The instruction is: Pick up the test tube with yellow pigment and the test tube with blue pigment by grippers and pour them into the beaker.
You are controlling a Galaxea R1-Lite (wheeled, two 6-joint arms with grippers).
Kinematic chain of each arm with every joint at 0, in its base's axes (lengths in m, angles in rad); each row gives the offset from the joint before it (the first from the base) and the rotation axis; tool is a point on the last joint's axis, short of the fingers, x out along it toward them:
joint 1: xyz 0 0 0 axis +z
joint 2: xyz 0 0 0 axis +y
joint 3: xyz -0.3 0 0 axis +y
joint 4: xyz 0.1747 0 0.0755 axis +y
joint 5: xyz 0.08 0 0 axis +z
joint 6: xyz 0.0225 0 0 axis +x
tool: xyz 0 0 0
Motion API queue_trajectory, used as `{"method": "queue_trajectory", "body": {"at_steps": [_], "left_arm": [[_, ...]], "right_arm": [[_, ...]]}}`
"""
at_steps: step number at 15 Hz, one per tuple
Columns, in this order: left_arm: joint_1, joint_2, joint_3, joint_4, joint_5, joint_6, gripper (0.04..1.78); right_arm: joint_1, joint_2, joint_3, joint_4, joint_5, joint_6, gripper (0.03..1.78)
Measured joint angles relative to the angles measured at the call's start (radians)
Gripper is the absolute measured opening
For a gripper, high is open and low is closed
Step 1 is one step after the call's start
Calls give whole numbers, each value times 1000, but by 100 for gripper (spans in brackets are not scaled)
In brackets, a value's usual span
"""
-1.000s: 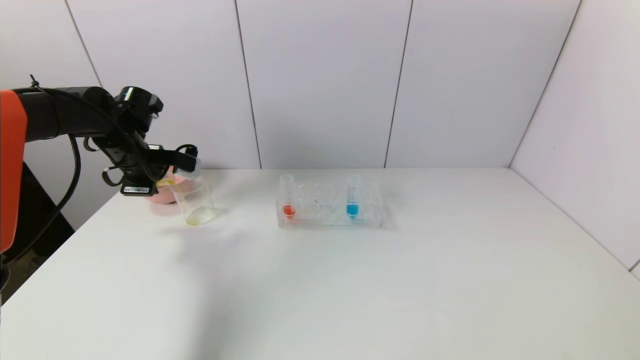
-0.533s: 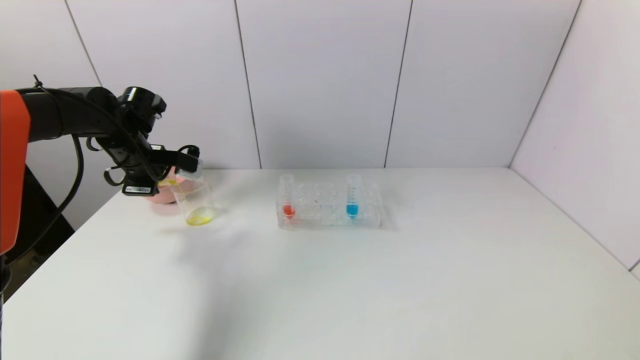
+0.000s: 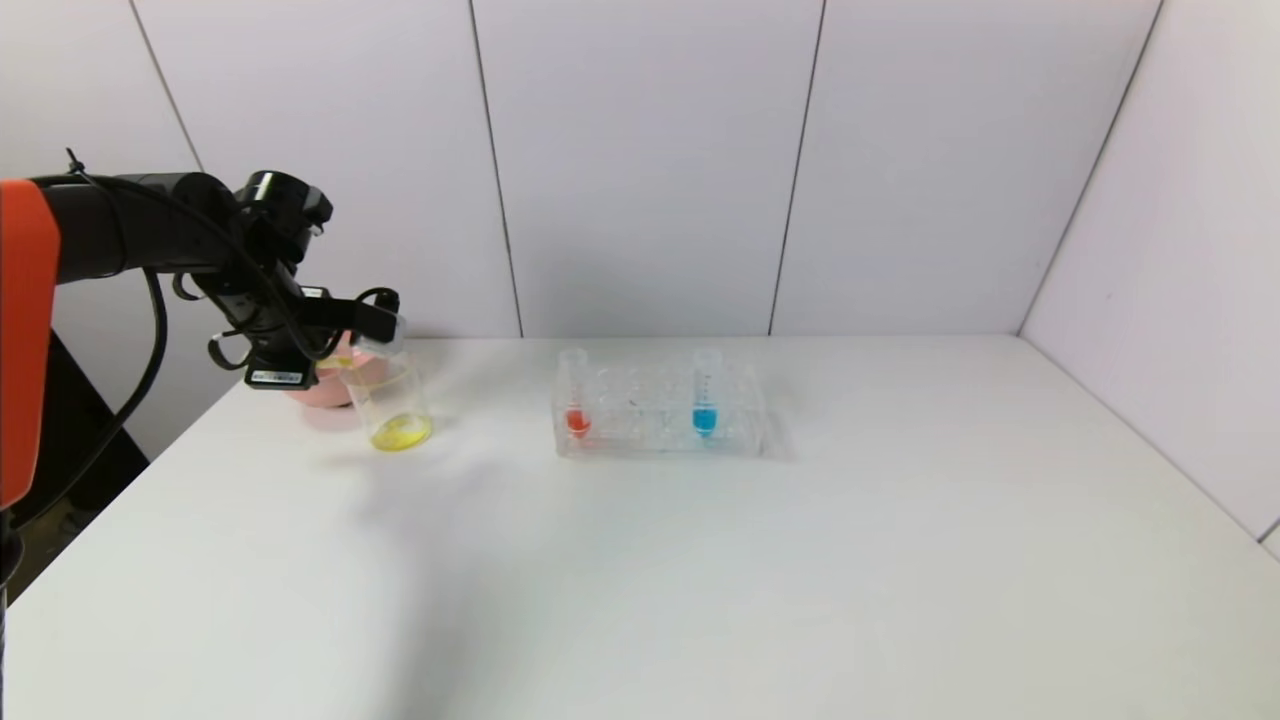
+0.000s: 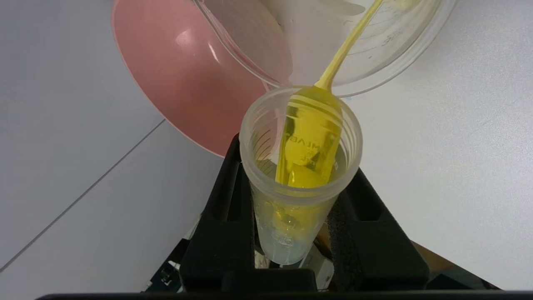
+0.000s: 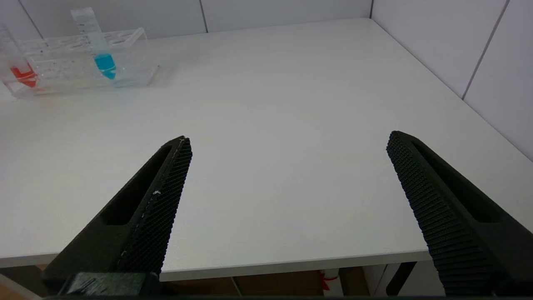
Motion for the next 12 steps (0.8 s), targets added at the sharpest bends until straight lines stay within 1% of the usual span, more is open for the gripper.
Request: {"method": "queue_trajectory", "body": {"at_steps": [3, 12], "left_arm": [[-4, 0, 0, -2, 14, -1, 51], [-8, 0, -3, -2, 14, -21, 51]], "right_arm": [[0, 0, 0, 0, 0, 0, 171], [0, 0, 0, 0, 0, 0, 171]]}}
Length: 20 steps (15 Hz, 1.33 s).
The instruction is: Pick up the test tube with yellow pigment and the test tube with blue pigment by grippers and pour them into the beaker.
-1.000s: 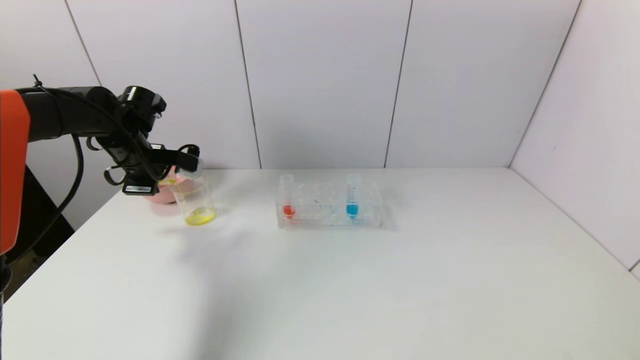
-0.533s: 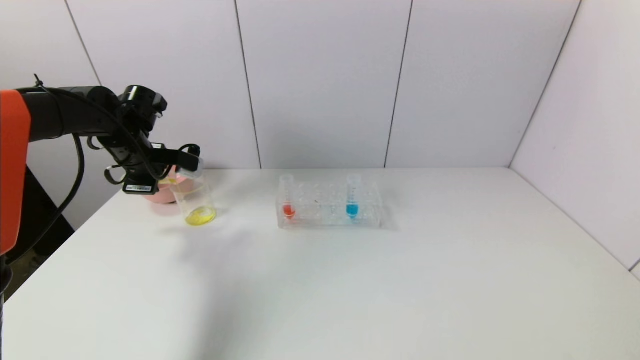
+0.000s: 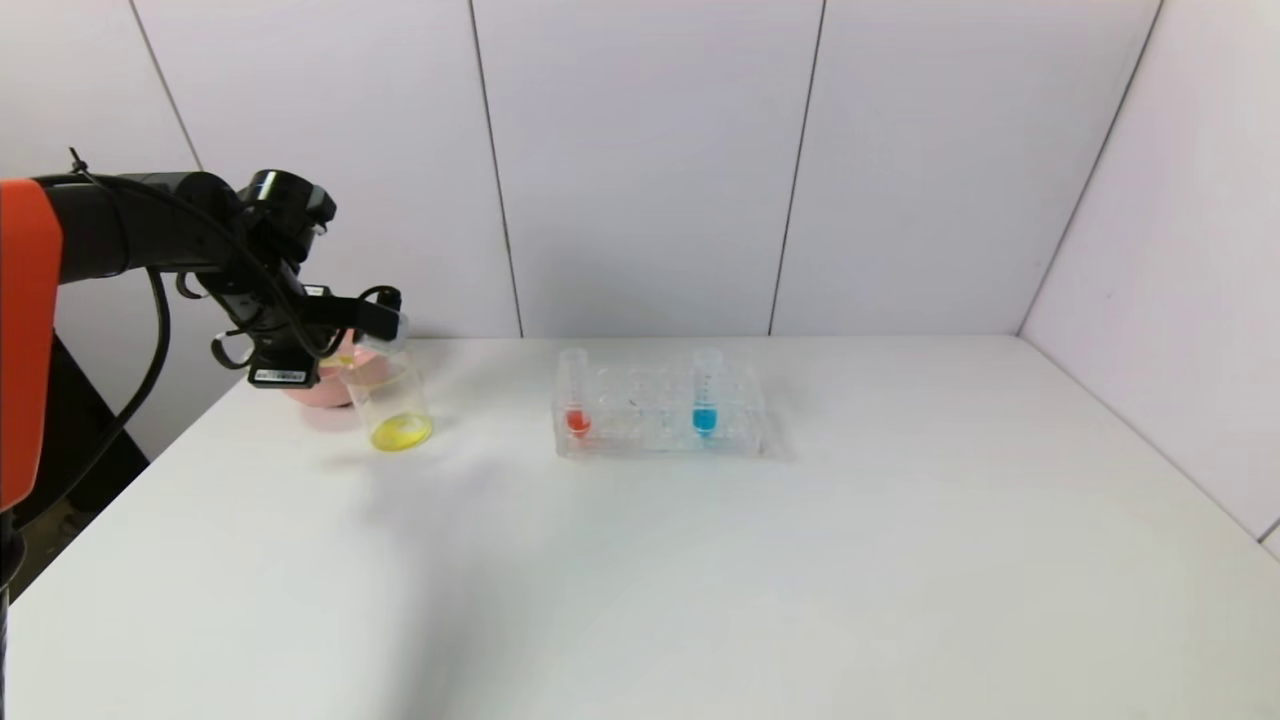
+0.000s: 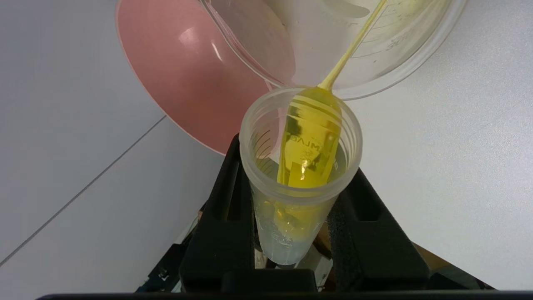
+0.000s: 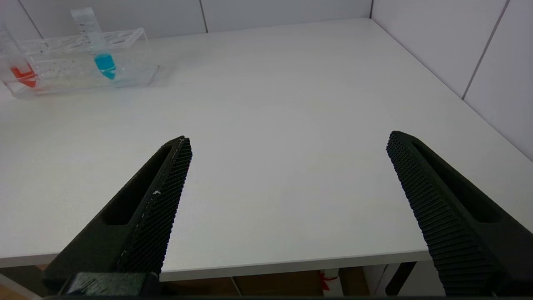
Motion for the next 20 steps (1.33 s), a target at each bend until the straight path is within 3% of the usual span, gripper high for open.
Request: {"method": "queue_trajectory", "body": {"at_steps": [20], "left_arm": [[-7, 6, 0, 41, 0, -89, 51]], "right_arm": [[0, 0, 0, 0, 0, 0, 171]]}}
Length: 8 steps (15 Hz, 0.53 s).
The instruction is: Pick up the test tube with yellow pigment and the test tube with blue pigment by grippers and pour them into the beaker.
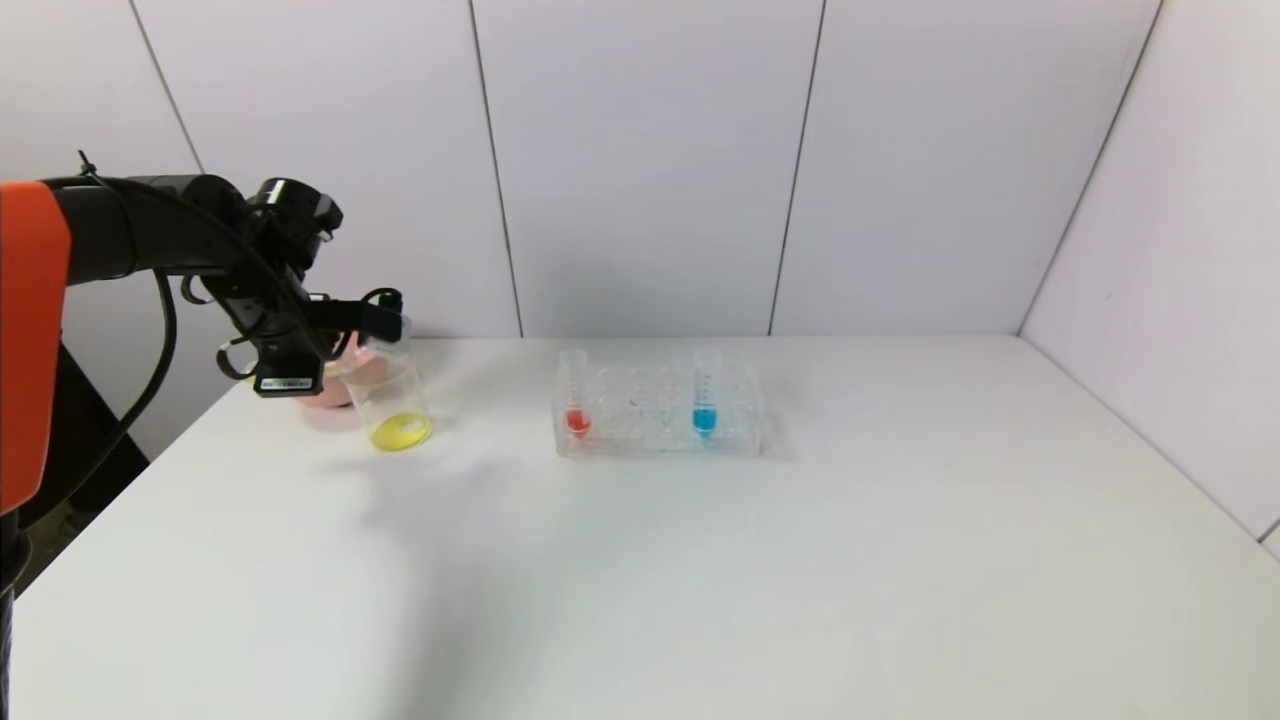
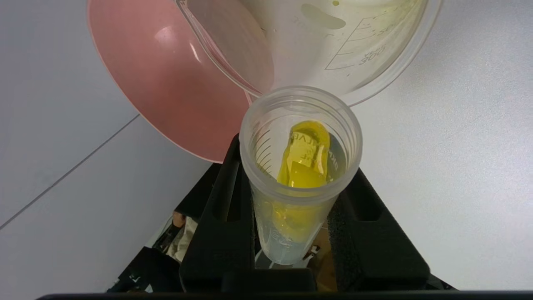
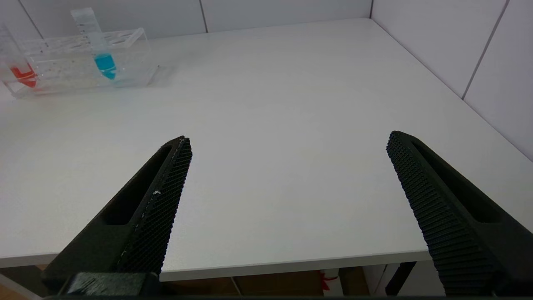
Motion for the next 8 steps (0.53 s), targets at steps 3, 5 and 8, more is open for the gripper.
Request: {"method": "queue_trajectory", "body": {"at_steps": [3, 5, 8], "left_arm": [[-5, 0, 0, 11, 24, -6, 51], [-12, 1, 0, 26, 67, -7, 51], [-18, 1, 0, 27, 86, -7, 51]], "right_arm": [[0, 0, 0, 0, 0, 0, 171], [0, 0, 0, 0, 0, 0, 171], [0, 0, 0, 0, 0, 0, 171]]}}
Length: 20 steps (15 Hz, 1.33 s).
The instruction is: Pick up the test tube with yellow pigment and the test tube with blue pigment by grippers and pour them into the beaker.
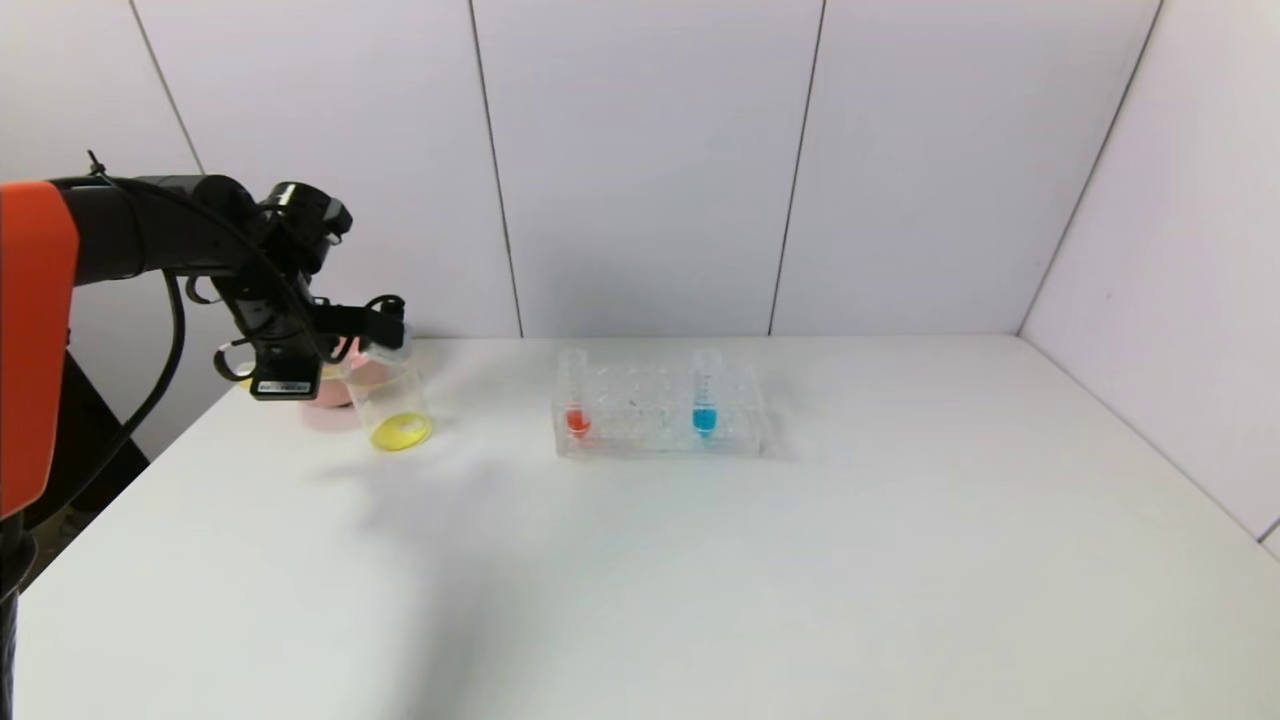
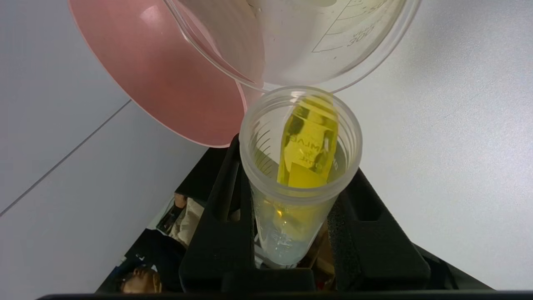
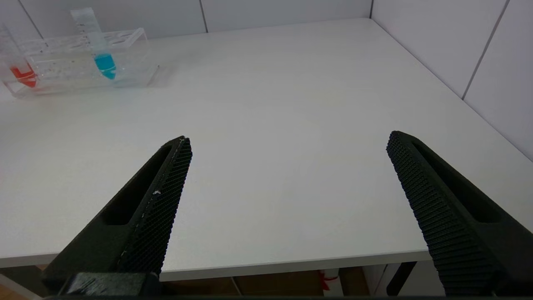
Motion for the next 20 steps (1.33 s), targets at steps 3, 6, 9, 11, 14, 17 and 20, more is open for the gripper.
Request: {"method": "queue_trajectory", "body": {"at_steps": [3, 6, 9, 11, 14, 17, 20], "left_arm": [[-8, 0, -1, -1, 26, 0, 51], [-10, 0, -3, 0, 37, 0, 51], [-13, 3, -11, 1, 42, 0, 51], [-15, 5, -12, 1, 50, -1, 51], [-16, 4, -12, 3, 62, -2, 51], [-16, 4, -12, 4, 63, -7, 51], [-16, 4, -12, 4, 66, -8, 51]], "right_arm": [[0, 0, 0, 0, 0, 0, 171], [0, 0, 0, 0, 0, 0, 171], [0, 0, 0, 0, 0, 0, 171], [0, 0, 0, 0, 0, 0, 171], [0, 0, 0, 0, 0, 0, 171], [0, 0, 0, 0, 0, 0, 171], [0, 0, 0, 0, 0, 0, 171]]}}
